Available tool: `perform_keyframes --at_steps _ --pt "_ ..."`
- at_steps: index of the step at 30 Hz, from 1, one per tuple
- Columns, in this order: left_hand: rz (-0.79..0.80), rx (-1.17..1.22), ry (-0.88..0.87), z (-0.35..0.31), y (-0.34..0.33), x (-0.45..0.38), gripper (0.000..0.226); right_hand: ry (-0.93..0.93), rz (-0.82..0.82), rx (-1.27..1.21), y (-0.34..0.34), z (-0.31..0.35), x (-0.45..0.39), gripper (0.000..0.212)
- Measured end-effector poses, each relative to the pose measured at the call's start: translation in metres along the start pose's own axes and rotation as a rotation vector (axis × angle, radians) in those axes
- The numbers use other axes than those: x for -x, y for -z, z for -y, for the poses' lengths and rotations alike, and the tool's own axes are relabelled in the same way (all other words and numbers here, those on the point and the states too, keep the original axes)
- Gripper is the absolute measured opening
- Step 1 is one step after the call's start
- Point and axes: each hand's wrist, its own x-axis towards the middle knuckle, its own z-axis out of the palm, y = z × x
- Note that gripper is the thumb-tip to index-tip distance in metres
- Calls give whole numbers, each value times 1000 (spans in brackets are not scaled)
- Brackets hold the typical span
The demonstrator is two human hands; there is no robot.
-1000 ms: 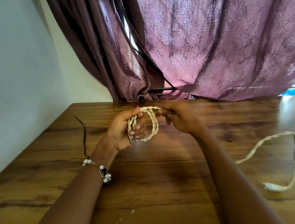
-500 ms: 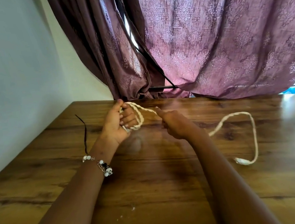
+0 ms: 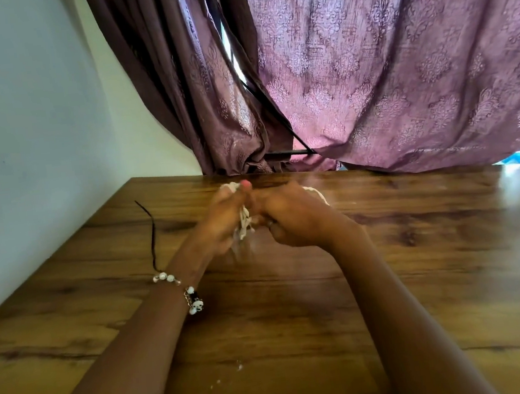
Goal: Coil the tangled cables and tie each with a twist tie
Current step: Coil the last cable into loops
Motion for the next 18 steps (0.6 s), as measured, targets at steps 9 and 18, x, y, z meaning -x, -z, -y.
perform_keyframes --at_steps 9,18 --pt "414 121 196 8 1 2 55 -356 -513 -510 1 -39 17 27" --pt "360 578 69 -1 12 0 38 -441 -177 -463 -25 -50 21 16"
